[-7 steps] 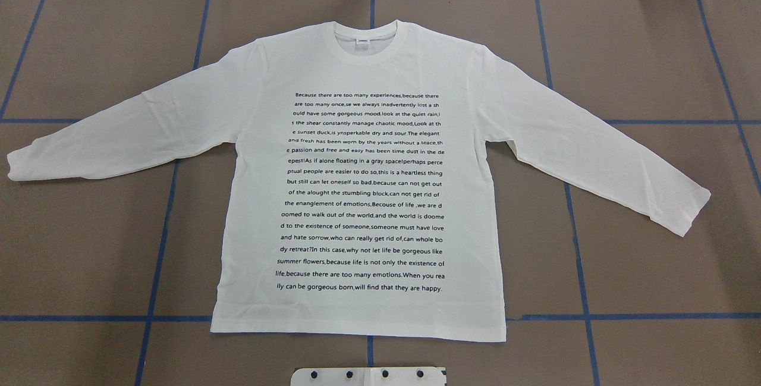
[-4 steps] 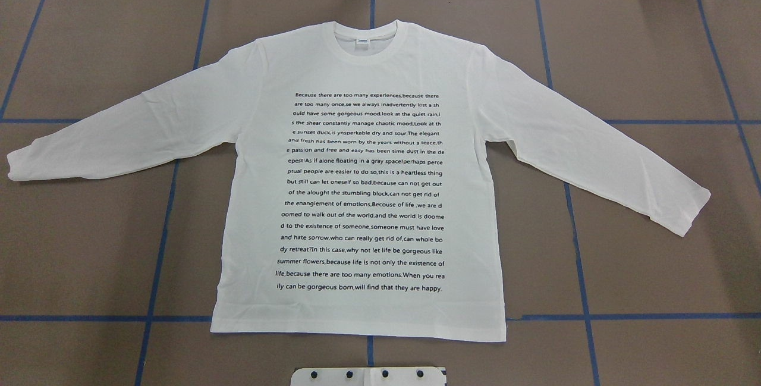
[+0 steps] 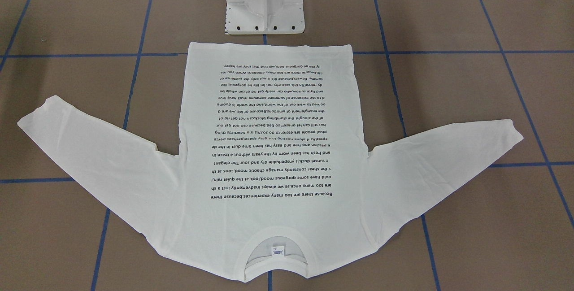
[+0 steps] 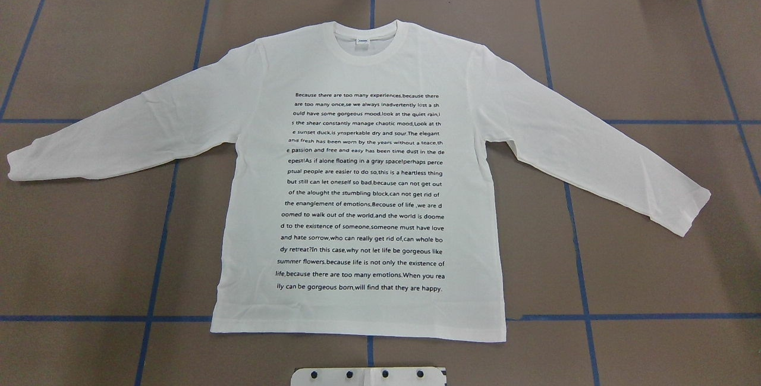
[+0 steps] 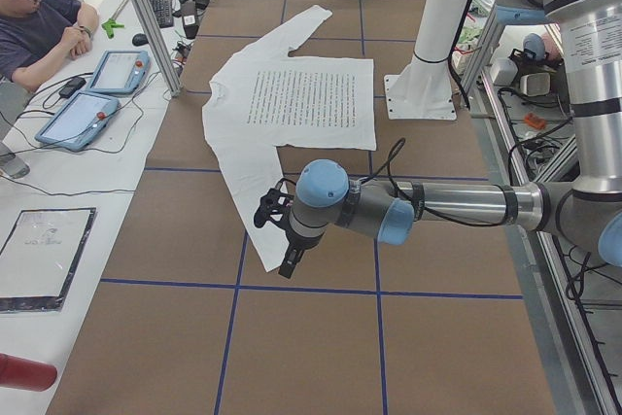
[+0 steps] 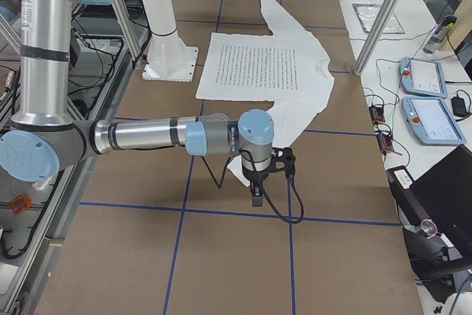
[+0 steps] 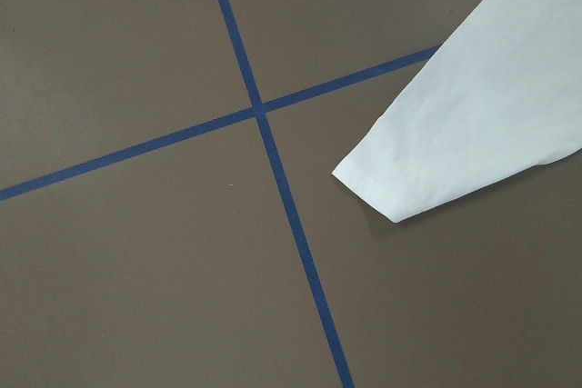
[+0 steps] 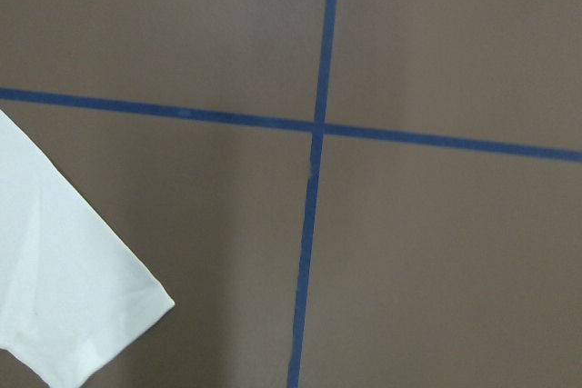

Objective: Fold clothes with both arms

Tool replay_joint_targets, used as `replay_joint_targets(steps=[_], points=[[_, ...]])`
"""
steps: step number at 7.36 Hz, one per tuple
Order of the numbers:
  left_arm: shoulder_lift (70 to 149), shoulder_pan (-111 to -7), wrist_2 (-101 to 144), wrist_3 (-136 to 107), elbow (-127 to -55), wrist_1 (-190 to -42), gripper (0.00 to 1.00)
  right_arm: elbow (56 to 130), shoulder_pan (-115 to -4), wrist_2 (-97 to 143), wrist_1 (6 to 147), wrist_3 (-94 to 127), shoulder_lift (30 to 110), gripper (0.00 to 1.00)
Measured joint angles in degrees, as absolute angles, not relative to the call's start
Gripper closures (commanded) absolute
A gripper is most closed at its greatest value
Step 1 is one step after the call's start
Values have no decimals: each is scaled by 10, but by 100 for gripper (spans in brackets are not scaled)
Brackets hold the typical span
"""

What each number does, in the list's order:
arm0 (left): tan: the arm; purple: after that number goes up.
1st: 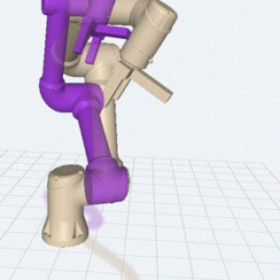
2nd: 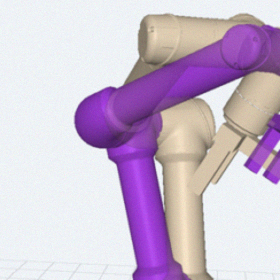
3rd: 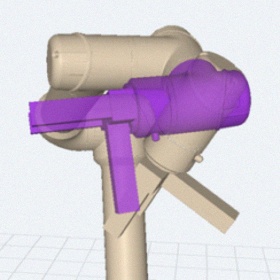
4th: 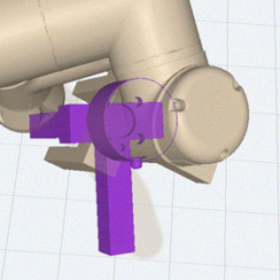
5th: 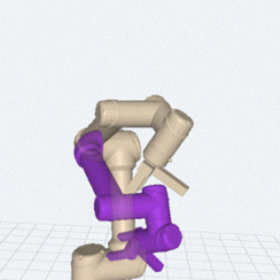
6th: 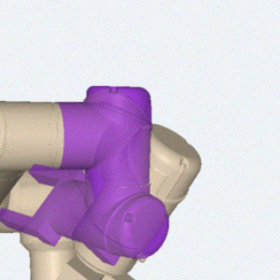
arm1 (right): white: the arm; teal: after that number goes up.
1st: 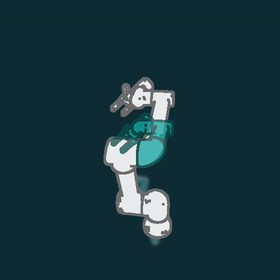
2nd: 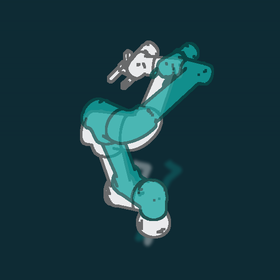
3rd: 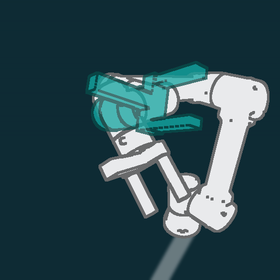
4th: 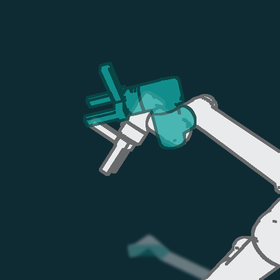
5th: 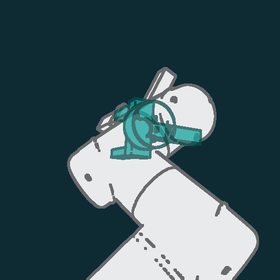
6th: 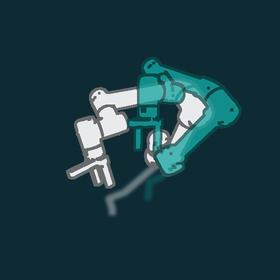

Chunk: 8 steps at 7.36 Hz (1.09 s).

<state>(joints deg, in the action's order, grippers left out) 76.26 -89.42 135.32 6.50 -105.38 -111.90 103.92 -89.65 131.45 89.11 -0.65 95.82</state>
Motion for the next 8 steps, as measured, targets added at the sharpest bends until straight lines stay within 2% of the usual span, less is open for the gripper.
replay_joint_targets(steps=[2, 4, 6, 7, 8], points=[[794, -899, 1352, 62, -1037, -1214, 0, 1034, -896, 1319, 823, 9, 940, 0], [800, -900, 1354, 63, -1031, -1241, 0, 1034, -880, 1324, 742, 44, 956, 0], [797, -900, 1356, 64, -1030, -1244, 0, 1031, -798, 1302, 603, 221, 980, 0], [796, -901, 1356, 64, -1030, -1245, 0, 1030, -734, 1257, 525, 333, 995, 5], [795, -901, 1356, 65, -1031, -1245, 0, 1028, -671, 1206, 466, 422, 1010, 15]])
